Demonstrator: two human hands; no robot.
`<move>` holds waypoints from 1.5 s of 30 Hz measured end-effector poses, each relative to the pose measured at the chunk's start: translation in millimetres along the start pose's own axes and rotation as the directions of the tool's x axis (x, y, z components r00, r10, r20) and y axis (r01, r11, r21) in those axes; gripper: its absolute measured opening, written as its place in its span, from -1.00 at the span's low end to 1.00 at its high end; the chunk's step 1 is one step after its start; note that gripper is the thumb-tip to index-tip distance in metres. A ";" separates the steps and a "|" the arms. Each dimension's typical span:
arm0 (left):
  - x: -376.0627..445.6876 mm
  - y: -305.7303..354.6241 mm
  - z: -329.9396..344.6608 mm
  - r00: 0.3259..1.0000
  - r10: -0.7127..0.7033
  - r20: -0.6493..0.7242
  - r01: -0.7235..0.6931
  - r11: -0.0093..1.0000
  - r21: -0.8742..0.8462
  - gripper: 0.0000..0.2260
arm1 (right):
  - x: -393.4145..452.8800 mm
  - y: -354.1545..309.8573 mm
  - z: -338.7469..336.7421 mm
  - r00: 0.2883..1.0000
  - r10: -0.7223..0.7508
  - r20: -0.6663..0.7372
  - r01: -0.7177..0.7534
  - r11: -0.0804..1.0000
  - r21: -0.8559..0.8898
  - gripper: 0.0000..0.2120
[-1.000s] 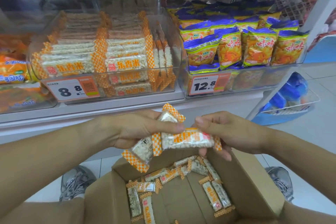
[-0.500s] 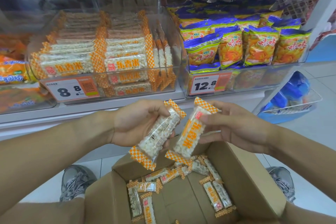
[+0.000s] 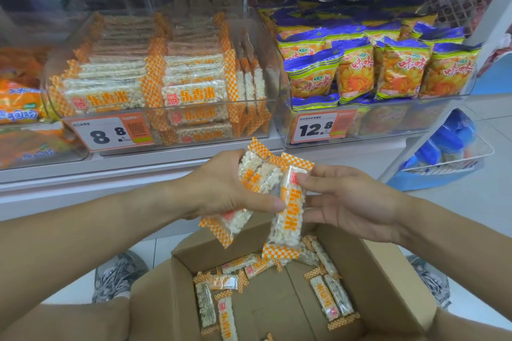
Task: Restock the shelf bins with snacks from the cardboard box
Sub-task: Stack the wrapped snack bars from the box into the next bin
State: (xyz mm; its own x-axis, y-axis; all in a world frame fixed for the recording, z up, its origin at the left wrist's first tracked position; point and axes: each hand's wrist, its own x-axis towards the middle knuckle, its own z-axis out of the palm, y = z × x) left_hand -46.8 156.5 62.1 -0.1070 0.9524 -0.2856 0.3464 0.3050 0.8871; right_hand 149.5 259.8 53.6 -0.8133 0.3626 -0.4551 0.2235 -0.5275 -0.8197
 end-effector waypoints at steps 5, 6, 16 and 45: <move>1.3 -4.6 -10.8 0.998 0.049 0.032 -0.056 0.954 0.294 -0.37 | -1.0 3.1 -5.4 1.000 -0.010 -0.011 0.010 1.000 0.005 -0.65; 1.0 -5.6 -12.2 0.998 0.036 0.043 -0.048 0.943 0.329 -0.32 | -0.2 3.6 -4.6 1.000 -0.012 -0.021 0.012 1.000 -0.001 -0.61; -0.3 -9.9 -5.4 0.996 0.036 0.085 -0.056 0.966 0.251 -0.52 | 11.1 14.1 12.1 0.981 -0.077 -0.179 0.060 0.993 -0.102 -0.50; 2.2 -32.3 -26.9 0.972 -0.108 0.209 0.135 0.983 -0.122 -0.55 | -8.9 -8.4 -7.0 0.947 -0.301 0.115 0.248 0.452 -0.857 -0.74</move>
State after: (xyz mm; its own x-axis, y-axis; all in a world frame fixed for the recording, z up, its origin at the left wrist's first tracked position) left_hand -83.3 148.9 42.5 0.0536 0.8920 -0.4488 0.2126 0.4290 0.8780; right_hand 158.6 266.4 62.1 -0.8991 0.4134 -0.1437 0.3594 0.5101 -0.7815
